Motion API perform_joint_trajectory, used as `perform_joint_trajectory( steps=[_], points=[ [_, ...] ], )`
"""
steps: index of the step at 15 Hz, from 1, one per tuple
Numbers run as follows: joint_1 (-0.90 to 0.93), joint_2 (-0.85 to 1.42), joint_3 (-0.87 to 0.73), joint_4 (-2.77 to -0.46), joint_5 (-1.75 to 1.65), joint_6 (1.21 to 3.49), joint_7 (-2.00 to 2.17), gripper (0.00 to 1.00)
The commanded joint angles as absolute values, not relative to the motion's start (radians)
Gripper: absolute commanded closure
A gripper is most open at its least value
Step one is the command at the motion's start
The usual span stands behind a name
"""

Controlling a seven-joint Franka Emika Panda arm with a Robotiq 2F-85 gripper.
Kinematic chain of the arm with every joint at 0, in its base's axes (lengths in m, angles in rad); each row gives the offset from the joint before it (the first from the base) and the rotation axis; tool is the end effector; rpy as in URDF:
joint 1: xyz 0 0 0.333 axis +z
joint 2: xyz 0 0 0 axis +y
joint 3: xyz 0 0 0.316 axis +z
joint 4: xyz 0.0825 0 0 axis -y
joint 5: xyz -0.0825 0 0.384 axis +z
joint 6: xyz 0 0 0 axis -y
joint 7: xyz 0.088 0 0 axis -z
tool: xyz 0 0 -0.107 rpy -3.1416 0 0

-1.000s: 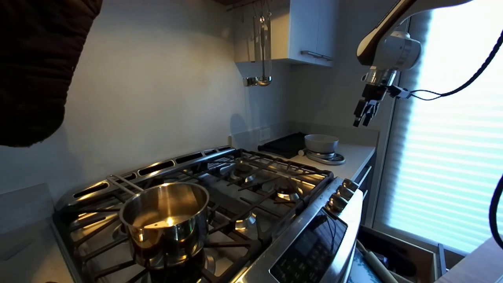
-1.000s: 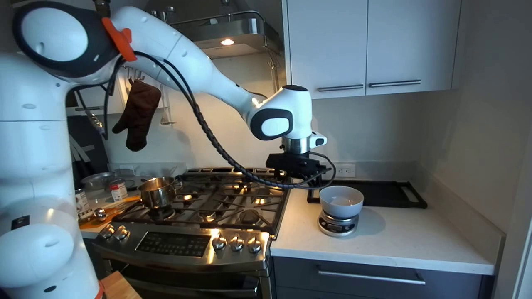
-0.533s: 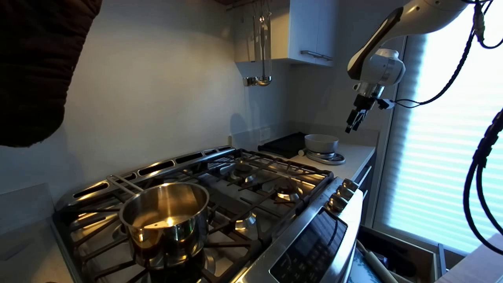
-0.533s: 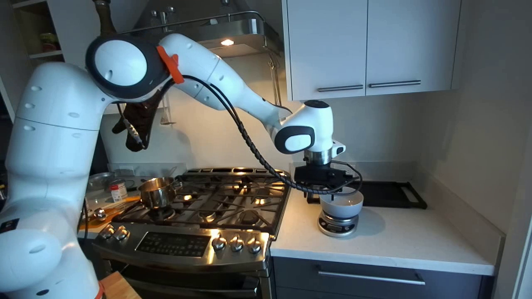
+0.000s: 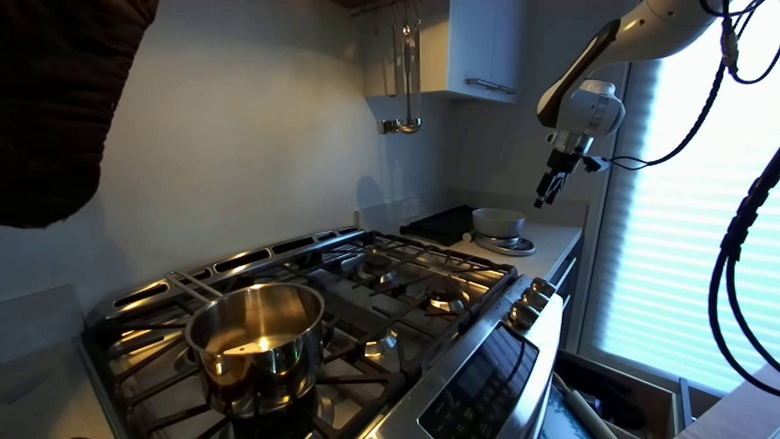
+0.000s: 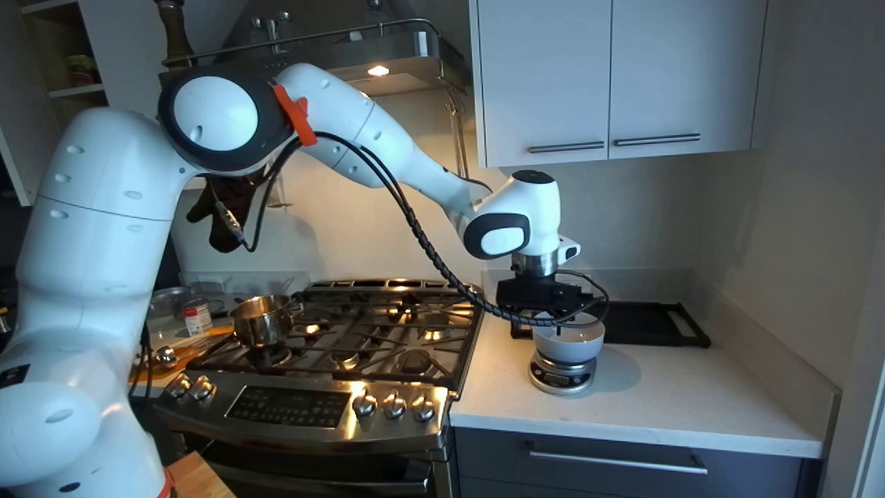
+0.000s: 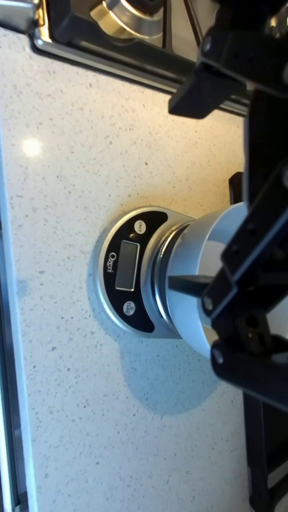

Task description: Press the button on the right side of the scale

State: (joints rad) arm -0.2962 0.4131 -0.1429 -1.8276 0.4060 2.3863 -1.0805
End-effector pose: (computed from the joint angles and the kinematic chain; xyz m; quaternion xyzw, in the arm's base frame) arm 0.6000 -0.2696 0.3253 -0.9717 -0.1878 -0.1388 0.0354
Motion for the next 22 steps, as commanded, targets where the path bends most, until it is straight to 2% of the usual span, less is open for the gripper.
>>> perform_joint_trajectory(
  steps=[1, 6, 7, 8, 9, 17, 18, 22],
  points=[
    [-0.333, 0.424, -0.102, -1.818, 0.388, 2.394, -1.076, 0.00],
    [-0.404, 0.480, -0.047, -1.780, 0.445, 2.398, -1.191, 0.00],
    [-0.424, 0.495, -0.034, -1.768, 0.464, 2.396, -1.221, 0.25],
    [-0.443, 0.511, -0.022, -1.756, 0.481, 2.396, -1.252, 0.26],
    [-0.461, 0.530, -0.010, -1.741, 0.503, 2.391, -1.282, 0.32],
    [-0.535, 0.678, 0.044, -1.642, 0.631, 2.426, -1.427, 0.96],
    [-0.537, 0.698, 0.046, -1.627, 0.637, 2.432, -1.424, 0.99],
    [-0.553, 0.763, 0.069, -1.564, 0.672, 2.458, -1.434, 1.00]
  ],
)
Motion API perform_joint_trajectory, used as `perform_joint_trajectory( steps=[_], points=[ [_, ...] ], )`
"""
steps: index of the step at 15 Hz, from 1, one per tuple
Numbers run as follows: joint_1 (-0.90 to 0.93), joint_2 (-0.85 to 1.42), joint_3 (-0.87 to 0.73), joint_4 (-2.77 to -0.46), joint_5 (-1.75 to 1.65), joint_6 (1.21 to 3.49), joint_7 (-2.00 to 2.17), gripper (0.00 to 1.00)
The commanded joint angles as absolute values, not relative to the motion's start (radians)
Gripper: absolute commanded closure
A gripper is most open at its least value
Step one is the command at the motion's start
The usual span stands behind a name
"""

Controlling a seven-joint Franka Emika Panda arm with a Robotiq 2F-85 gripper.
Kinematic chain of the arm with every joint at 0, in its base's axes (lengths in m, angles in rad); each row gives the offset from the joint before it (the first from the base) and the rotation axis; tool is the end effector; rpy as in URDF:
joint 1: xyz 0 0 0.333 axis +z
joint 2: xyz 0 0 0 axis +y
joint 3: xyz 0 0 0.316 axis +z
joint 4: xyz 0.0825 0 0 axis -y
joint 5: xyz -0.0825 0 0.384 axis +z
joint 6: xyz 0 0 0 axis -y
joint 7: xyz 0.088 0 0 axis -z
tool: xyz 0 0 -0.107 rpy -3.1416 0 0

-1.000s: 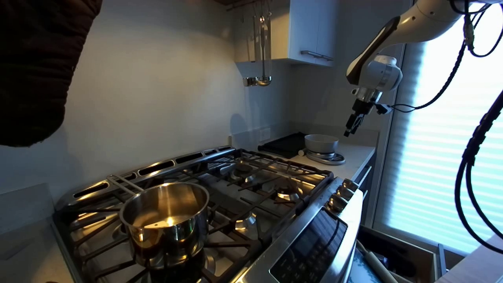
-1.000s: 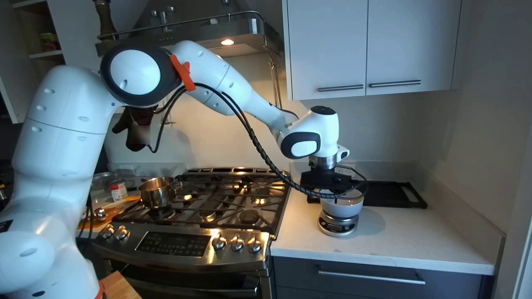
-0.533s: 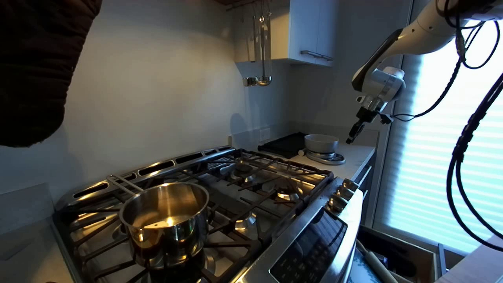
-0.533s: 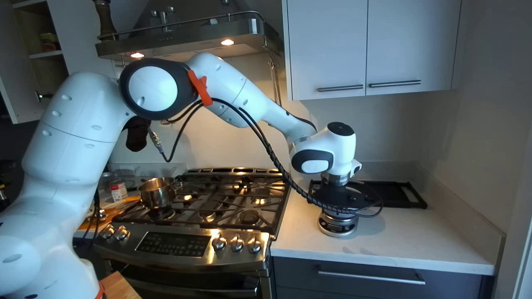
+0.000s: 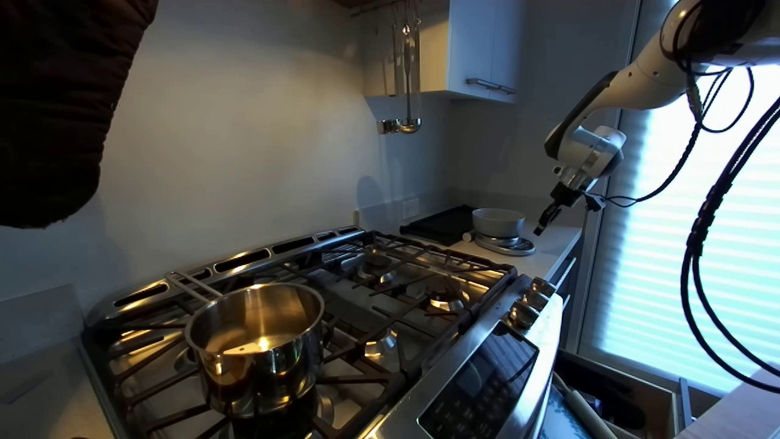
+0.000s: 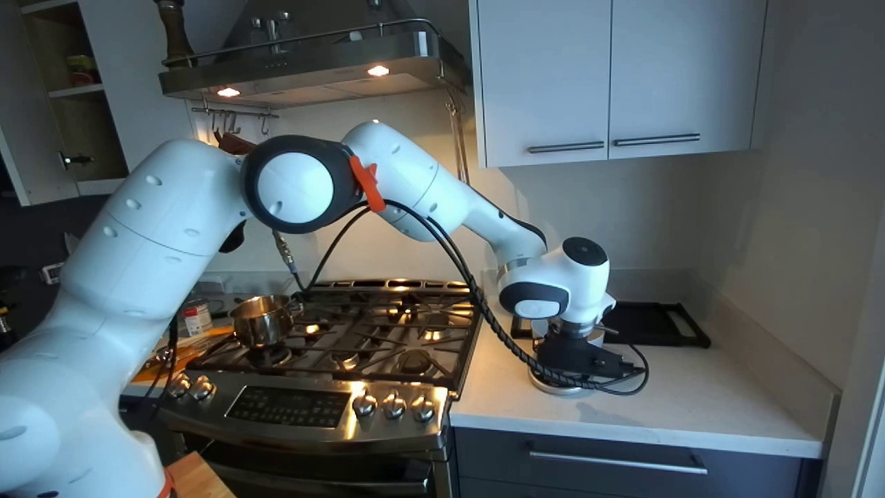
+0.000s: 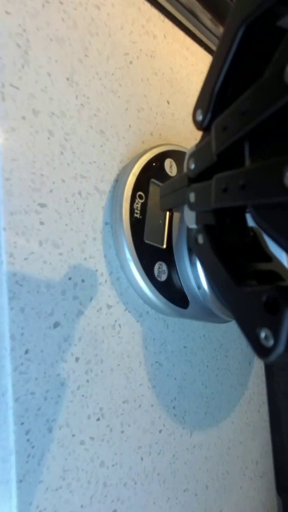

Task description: Press the button on the right side of the scale

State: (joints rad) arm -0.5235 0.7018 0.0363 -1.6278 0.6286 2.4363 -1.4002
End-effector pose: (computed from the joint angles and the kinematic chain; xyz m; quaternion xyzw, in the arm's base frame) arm 0.6191 -0.3303 0.2203 -0.9502 -0.2115 -0.2099 0.0914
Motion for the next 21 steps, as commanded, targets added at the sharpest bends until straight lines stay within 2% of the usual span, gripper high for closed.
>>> perform_joint_trajectory(
  steps=[1, 21],
  points=[
    [-0.555, 0.778, 0.074, -1.550, 0.680, 2.469, -1.435, 1.00],
    [-0.577, 0.928, 0.125, -1.411, 0.675, 2.546, -1.433, 1.00]
  ],
)
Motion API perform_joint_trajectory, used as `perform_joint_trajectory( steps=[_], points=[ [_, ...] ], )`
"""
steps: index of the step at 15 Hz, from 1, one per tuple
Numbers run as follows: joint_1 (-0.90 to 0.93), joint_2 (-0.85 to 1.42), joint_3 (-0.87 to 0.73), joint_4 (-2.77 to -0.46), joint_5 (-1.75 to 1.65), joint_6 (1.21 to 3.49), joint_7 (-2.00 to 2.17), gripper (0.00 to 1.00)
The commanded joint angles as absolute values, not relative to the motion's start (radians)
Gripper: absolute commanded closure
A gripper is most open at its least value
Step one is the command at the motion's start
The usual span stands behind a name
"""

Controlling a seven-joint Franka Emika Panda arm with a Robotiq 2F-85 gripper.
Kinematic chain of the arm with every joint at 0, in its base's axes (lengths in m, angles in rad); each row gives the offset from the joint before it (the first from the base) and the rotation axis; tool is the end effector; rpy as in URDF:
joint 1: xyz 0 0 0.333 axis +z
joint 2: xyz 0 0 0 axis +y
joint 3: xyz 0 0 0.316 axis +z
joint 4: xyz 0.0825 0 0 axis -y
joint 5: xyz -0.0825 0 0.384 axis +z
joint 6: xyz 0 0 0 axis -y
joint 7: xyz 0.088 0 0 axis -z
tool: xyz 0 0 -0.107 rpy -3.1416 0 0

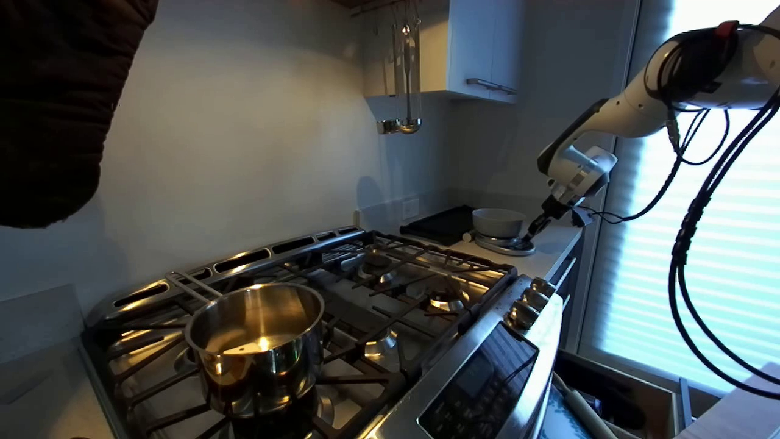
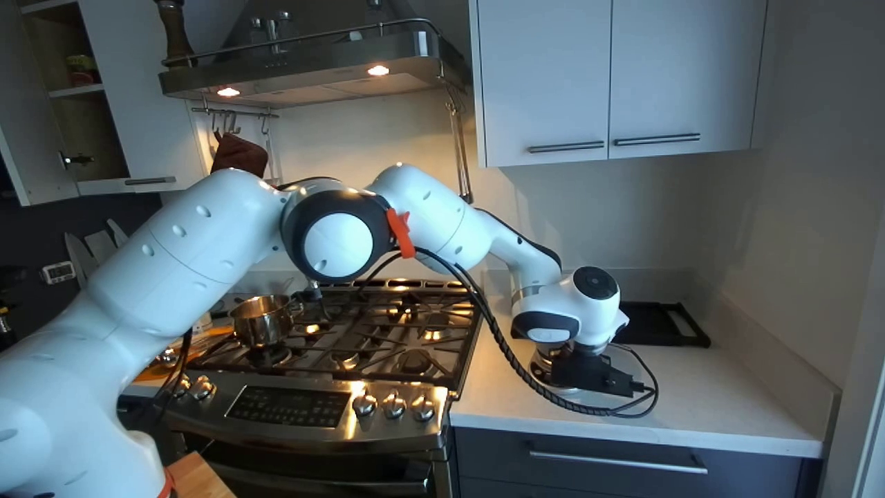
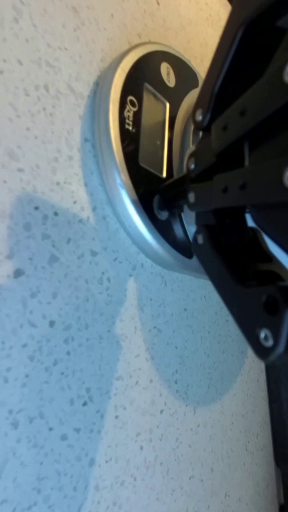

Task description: Press the button on the right side of the scale

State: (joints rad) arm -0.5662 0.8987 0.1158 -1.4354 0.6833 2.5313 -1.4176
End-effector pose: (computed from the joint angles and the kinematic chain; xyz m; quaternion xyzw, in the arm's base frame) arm 0.6546 -0.3436 0.1724 -0.9445 -0.1820 -0.2607 0.0829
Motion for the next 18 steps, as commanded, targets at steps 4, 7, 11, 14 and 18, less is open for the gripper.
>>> perform_joint_trajectory(
  steps=[4, 7, 11, 14, 18],
  points=[
    [-0.573, 0.934, 0.122, -1.410, 0.666, 2.552, -1.436, 1.00],
    [-0.565, 0.939, 0.107, -1.410, 0.648, 2.538, -1.416, 1.00],
    [-0.549, 0.954, 0.075, -1.407, 0.615, 2.494, -1.352, 1.00],
    [-0.552, 0.961, 0.083, -1.393, 0.603, 2.491, -1.335, 1.00],
    [-0.562, 0.899, 0.093, -1.406, 0.603, 2.496, -1.321, 1.00]
  ],
)
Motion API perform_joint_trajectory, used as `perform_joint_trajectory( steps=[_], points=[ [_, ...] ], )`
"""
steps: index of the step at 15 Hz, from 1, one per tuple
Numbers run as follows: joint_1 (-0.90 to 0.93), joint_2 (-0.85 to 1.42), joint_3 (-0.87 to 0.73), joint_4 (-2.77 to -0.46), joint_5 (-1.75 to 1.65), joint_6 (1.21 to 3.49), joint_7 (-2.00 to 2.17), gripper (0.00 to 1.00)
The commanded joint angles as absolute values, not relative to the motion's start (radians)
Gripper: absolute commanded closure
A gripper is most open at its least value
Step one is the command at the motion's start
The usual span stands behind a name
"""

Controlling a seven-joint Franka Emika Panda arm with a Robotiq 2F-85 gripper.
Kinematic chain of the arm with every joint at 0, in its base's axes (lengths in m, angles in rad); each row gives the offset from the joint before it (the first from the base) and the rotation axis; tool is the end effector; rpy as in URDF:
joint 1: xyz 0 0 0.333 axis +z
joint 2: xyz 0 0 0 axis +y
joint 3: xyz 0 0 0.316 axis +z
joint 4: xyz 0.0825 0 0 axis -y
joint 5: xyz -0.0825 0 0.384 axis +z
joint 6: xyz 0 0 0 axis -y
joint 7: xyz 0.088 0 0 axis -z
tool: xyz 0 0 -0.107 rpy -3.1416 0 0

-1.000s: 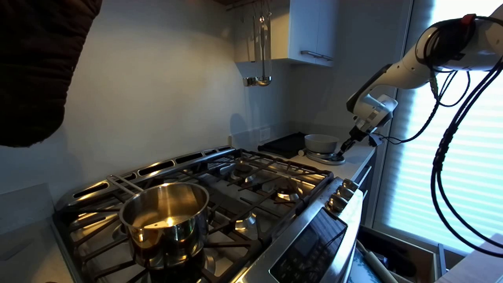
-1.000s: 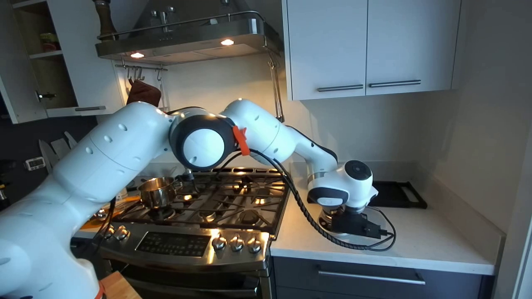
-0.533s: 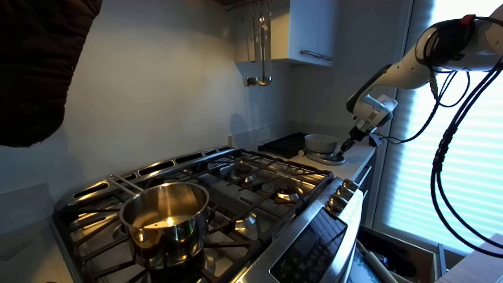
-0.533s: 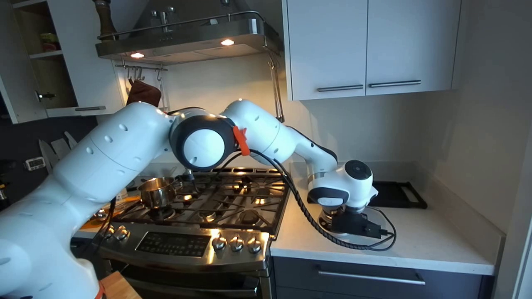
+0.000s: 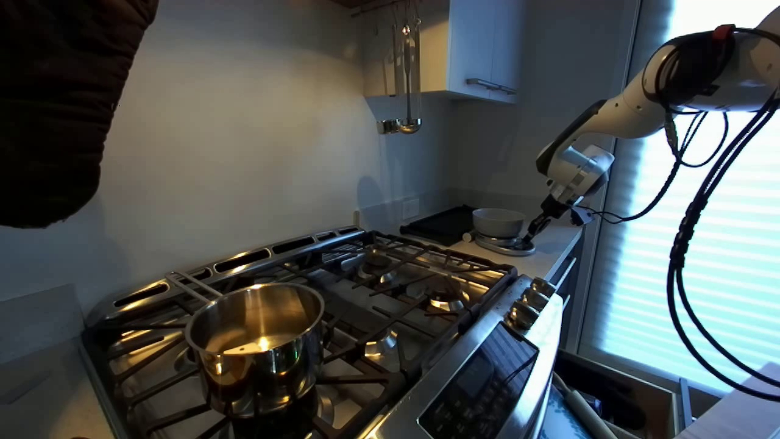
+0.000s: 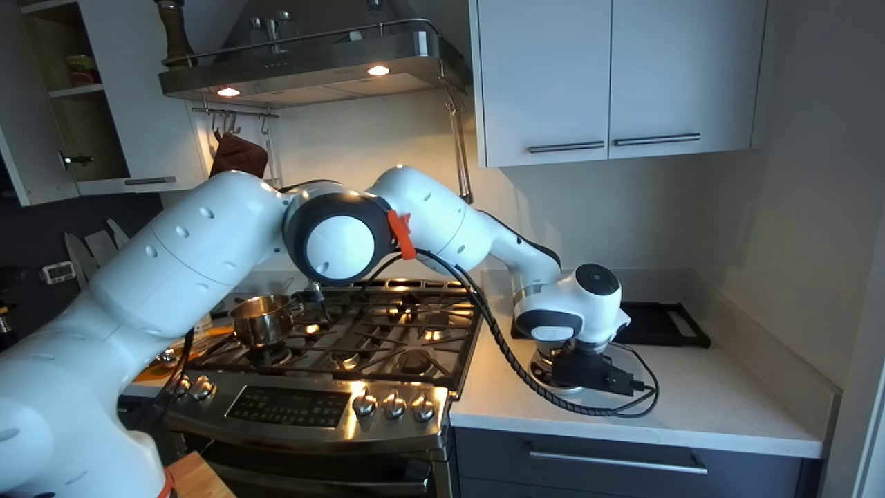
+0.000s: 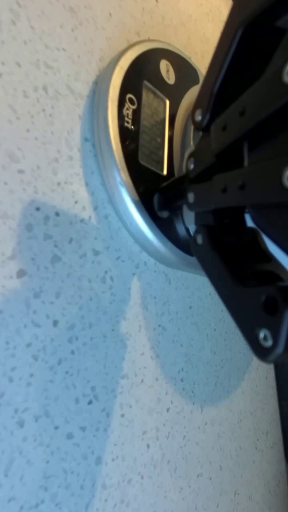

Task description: Press the button on the right side of the scale

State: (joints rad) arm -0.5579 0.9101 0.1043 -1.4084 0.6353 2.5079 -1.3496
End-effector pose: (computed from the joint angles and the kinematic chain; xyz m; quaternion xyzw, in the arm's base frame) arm 0.6590 -0.3449 0.1737 -0.9499 -0.1735 -0.2459 0.0844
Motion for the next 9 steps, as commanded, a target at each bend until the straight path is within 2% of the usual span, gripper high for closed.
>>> perform_joint_trajectory(
  steps=[1, 5, 9],
  points=[
    [-0.567, 0.876, 0.095, -1.420, 0.603, 2.500, -1.325, 1.00],
    [-0.561, 0.811, 0.058, -1.454, 0.553, 2.485, -1.282, 1.00],
    [-0.528, 0.721, -0.033, -1.505, 0.379, 2.341, -1.145, 1.00]
  ],
)
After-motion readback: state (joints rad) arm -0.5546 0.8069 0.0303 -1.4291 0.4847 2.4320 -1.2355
